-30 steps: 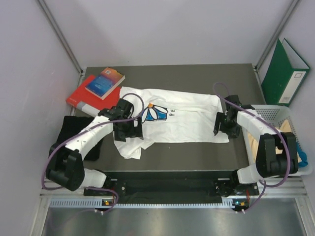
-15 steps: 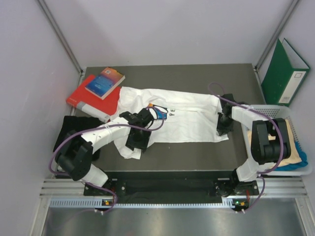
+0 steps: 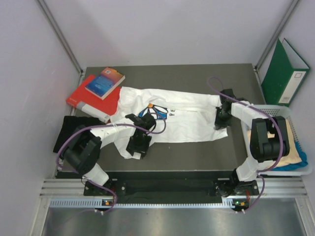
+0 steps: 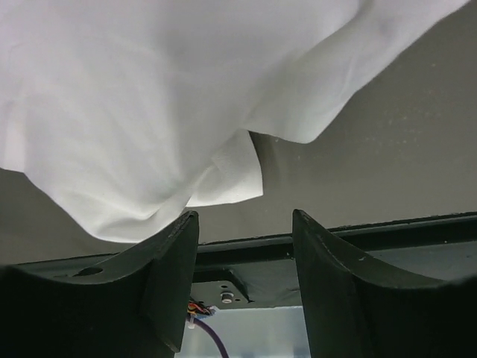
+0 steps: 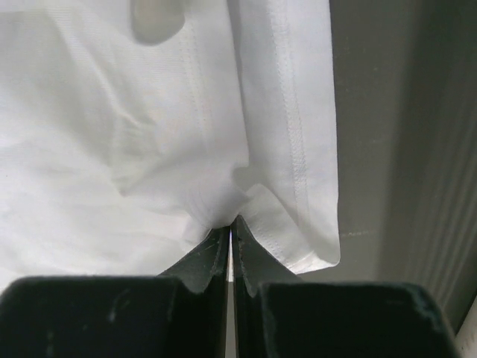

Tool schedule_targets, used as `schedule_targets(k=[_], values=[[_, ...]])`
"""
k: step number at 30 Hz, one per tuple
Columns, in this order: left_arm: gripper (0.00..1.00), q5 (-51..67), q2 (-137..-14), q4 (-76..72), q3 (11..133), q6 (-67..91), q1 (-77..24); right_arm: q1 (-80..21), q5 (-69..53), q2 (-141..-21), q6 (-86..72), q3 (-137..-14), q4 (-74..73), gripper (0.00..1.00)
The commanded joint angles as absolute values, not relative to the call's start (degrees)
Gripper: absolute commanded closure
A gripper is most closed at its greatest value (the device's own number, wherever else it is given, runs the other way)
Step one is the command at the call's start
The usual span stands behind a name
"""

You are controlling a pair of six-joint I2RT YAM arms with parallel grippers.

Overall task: Fold and stack the t-shirts
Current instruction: Grap the side of the flattened tshirt closest away from the robot with both arms

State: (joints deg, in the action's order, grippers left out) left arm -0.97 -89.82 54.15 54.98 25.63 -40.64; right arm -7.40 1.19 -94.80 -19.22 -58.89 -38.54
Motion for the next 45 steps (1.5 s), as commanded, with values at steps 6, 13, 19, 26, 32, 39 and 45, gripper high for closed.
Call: schedule_targets(k=[6, 13, 19, 26, 32, 39, 45], values=[[0.34, -2.5, -96.8, 49.9, 56.2, 26.9, -41.0, -8.0, -1.5, -93.8, -18.5, -61.1, -37.2, 1.00], [1.00, -7.7, -104.0, 51.8, 59.7, 29.5, -41.0, -8.0, -2.3, -93.5, -18.0, -61.4, -37.5, 1.00], [1.00, -9.8, -99.0, 59.1, 60.8, 32.3, -41.0, -8.0, -2.3, -92.6, -17.0, -61.8, -39.0, 1.00], [1.00, -15.6, -88.5, 71.6, 67.6, 36.4, -41.0, -8.0, -1.9, -90.1, -16.1, -63.8, -41.4, 1.00], [1.00, -23.3, -86.1, 76.4, 75.7, 38.3, -40.1, -8.0, -1.8, -88.5, -16.4, -67.9, -41.8, 1.00], [1.00, -26.3, -90.2, 74.4, 80.2, 38.5, -37.0, -7.6, -1.3, -90.0, -16.4, -73.3, -42.3, 1.00], [1.00, -25.8, -93.2, 68.6, 83.9, 35.5, -30.9, -6.4, -1.1, -93.7, -15.9, -76.0, -39.8, 1.00]])
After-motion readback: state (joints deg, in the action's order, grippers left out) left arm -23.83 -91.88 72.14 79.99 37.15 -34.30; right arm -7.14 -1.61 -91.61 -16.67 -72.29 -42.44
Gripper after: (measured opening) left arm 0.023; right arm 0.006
